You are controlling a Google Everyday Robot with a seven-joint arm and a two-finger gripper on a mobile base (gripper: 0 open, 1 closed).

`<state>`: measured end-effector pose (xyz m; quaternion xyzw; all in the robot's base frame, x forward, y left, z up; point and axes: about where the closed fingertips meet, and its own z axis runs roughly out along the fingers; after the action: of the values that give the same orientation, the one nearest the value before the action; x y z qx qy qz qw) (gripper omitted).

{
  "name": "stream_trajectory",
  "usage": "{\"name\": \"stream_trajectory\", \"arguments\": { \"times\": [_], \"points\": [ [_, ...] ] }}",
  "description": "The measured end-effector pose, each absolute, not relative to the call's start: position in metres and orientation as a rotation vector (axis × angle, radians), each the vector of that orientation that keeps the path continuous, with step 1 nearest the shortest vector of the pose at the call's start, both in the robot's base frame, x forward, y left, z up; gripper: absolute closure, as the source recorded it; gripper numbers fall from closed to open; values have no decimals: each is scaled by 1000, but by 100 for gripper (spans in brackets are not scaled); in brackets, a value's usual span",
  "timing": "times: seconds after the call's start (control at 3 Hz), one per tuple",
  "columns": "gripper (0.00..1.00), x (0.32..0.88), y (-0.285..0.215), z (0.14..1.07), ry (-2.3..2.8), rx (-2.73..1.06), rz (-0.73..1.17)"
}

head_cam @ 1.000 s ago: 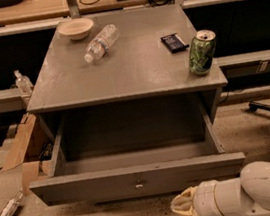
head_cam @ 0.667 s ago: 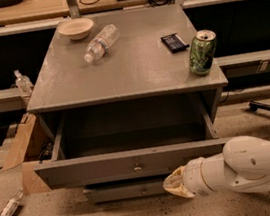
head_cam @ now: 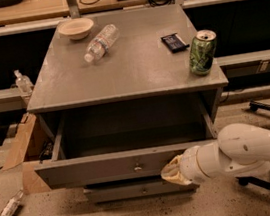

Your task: Close top drawer

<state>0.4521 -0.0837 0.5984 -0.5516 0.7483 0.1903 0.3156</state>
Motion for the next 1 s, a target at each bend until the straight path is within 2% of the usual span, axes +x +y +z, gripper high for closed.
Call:
{"name": "stream_trajectory", "arguments": {
  "times": [0.67,1.0],
  "points": [
    [100,473,-86,599,1954,-1485,496],
    [100,519,-104,598,1955,-1459,490]
  ]
}}
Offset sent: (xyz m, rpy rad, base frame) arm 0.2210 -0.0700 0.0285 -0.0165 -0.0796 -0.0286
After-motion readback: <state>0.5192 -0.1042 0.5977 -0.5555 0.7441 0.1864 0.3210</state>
